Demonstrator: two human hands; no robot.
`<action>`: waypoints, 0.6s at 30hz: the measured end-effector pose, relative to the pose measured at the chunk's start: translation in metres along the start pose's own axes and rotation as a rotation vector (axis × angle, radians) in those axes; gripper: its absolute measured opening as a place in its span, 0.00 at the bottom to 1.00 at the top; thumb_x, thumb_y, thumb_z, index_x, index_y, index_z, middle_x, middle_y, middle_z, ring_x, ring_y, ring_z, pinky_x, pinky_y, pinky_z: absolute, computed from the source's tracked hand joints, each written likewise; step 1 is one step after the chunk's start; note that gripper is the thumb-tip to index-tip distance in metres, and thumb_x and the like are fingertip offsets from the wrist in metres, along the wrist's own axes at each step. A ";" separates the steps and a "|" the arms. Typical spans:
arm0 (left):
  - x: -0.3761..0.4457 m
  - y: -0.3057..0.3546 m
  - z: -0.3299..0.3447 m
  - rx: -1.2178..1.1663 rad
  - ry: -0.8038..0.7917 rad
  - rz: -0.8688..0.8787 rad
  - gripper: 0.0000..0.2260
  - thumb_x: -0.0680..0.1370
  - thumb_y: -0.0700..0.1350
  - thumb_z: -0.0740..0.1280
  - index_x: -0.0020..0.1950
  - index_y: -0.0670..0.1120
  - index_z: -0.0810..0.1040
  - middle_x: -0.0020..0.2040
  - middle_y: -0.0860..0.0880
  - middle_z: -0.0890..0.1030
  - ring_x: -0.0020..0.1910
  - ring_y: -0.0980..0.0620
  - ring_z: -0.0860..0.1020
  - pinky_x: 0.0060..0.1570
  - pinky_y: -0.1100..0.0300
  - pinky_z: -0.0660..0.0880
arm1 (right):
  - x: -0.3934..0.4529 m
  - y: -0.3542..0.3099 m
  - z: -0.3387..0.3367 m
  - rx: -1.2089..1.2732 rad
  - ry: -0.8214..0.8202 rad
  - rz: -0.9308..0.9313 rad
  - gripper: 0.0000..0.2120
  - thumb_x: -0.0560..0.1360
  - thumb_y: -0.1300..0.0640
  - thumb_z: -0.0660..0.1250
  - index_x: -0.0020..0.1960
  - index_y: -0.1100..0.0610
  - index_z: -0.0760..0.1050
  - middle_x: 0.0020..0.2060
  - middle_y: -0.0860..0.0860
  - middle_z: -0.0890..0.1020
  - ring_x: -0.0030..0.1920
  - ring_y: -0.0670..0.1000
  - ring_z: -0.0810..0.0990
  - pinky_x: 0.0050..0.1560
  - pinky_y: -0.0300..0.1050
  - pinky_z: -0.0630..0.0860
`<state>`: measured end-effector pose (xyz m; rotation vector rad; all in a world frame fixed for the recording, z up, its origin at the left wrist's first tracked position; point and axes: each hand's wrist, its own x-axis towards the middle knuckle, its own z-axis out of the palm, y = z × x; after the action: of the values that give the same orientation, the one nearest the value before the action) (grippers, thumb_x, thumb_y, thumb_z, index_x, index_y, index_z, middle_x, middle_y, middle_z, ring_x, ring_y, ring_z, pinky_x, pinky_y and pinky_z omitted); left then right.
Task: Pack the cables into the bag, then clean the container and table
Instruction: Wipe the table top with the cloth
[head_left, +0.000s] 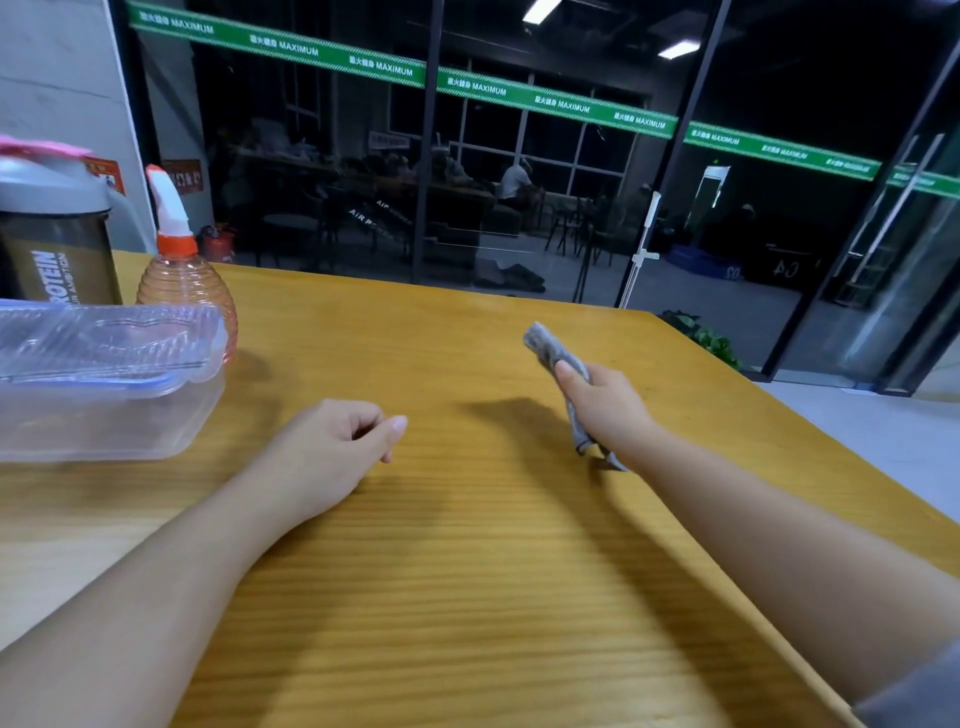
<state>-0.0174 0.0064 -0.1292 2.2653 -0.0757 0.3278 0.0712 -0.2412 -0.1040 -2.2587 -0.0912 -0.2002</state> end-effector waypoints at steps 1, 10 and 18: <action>0.000 0.000 0.000 0.002 0.002 0.009 0.17 0.77 0.52 0.62 0.31 0.46 0.75 0.18 0.54 0.64 0.20 0.57 0.62 0.27 0.60 0.61 | 0.012 0.004 -0.003 -0.041 0.035 0.026 0.18 0.82 0.48 0.54 0.64 0.57 0.73 0.37 0.48 0.75 0.39 0.49 0.73 0.34 0.42 0.66; 0.006 -0.007 0.001 -0.059 -0.001 0.022 0.12 0.76 0.52 0.63 0.35 0.49 0.77 0.24 0.53 0.69 0.23 0.56 0.65 0.30 0.59 0.65 | 0.105 0.048 -0.013 -0.264 0.202 0.272 0.18 0.82 0.50 0.52 0.65 0.60 0.70 0.41 0.55 0.76 0.40 0.55 0.74 0.30 0.44 0.66; 0.009 -0.010 0.002 -0.087 -0.021 0.031 0.10 0.76 0.54 0.63 0.38 0.52 0.77 0.27 0.50 0.72 0.23 0.56 0.65 0.30 0.59 0.65 | 0.137 0.061 0.018 -0.562 0.067 0.376 0.21 0.82 0.51 0.48 0.74 0.53 0.59 0.73 0.54 0.60 0.73 0.58 0.58 0.67 0.54 0.63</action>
<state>-0.0062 0.0122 -0.1356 2.1831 -0.1336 0.3107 0.2161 -0.2665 -0.1377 -2.7662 0.4781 -0.1059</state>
